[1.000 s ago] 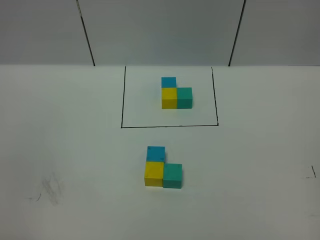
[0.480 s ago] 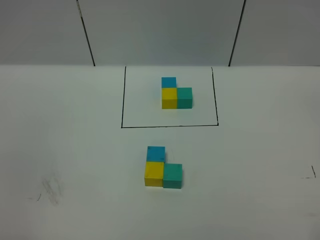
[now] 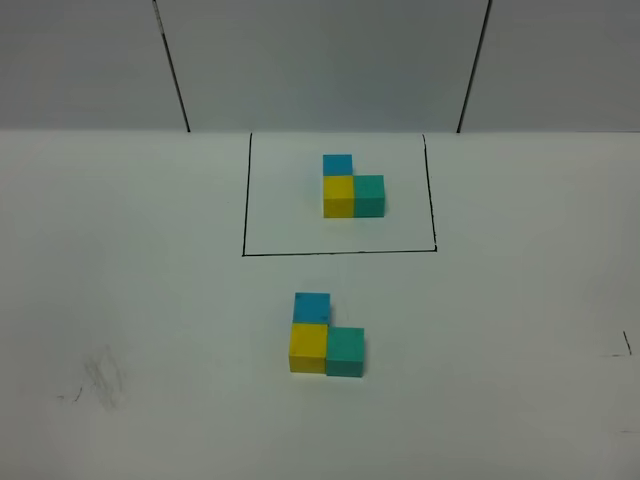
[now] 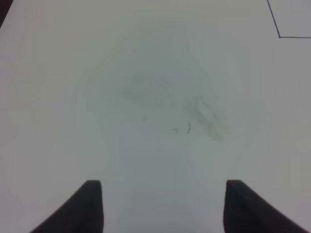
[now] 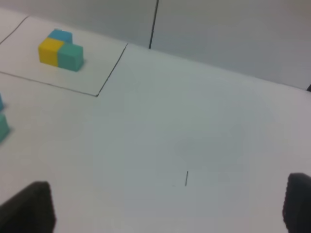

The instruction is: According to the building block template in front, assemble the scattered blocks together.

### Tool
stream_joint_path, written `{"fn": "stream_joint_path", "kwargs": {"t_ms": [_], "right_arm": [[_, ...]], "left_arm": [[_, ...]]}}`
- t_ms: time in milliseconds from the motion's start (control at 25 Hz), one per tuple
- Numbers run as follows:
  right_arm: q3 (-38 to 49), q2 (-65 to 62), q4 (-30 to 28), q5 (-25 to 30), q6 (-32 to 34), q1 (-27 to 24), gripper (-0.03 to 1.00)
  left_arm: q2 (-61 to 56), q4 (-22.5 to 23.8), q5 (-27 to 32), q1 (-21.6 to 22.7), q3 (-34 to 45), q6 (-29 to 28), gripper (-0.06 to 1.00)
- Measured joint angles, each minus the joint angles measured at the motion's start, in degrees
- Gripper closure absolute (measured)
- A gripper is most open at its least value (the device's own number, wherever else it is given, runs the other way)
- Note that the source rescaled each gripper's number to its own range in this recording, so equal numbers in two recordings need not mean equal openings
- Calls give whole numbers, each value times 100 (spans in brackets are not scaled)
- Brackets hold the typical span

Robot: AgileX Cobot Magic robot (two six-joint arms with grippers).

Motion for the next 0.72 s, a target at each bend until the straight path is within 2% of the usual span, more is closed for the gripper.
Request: {"fn": "stream_joint_path", "kwargs": {"t_ms": [280,440,520,720], "right_arm": [[528,-101,-62,235,525,0,9],[541,-103,-247,261,1379,0,13],[541,-103,-287,261,1607,0,17],[541,-103,-395,261,1626,0,34]], "left_arm": [[0,0,-5,0,0,0,74],[0,0,-5,0,0,0,74],[0,0,-5,0,0,0,74],[0,0,-5,0,0,0,74]]}}
